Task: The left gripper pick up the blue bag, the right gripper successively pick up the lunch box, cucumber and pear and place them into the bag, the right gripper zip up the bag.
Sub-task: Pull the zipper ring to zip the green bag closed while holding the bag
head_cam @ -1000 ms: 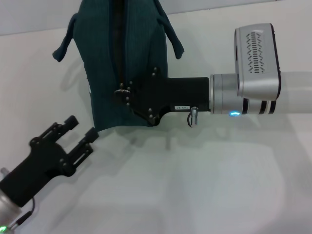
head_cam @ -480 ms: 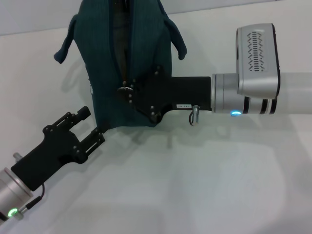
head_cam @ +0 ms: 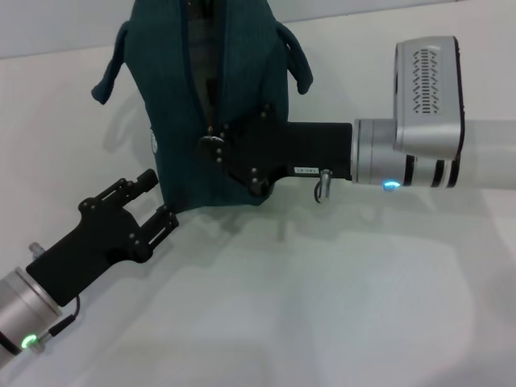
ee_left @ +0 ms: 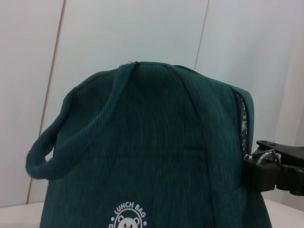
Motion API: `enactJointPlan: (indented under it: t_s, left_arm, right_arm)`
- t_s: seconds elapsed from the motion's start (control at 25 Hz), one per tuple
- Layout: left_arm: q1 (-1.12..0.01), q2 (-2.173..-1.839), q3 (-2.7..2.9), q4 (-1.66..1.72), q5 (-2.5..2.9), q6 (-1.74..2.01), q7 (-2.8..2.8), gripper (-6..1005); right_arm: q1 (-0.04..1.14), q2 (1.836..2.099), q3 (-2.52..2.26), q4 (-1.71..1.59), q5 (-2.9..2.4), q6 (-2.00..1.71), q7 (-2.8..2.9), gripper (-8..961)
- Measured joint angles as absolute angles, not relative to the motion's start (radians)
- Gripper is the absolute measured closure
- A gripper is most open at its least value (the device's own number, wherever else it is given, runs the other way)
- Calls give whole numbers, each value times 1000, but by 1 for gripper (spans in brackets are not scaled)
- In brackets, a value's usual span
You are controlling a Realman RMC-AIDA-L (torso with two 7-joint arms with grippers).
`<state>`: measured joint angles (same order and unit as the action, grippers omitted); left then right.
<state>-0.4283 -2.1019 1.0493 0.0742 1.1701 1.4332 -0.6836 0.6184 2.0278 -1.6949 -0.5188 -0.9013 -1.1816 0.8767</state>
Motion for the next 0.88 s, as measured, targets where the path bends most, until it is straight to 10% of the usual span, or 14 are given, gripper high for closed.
enactJointPlan:
  t_s: [0.88]
  left_arm:
    - [-447,-2108,1045,49,1142,1390,-561,945]
  right_arm:
    - [556,2022,-1692,-517,-867,-1197,920,923]
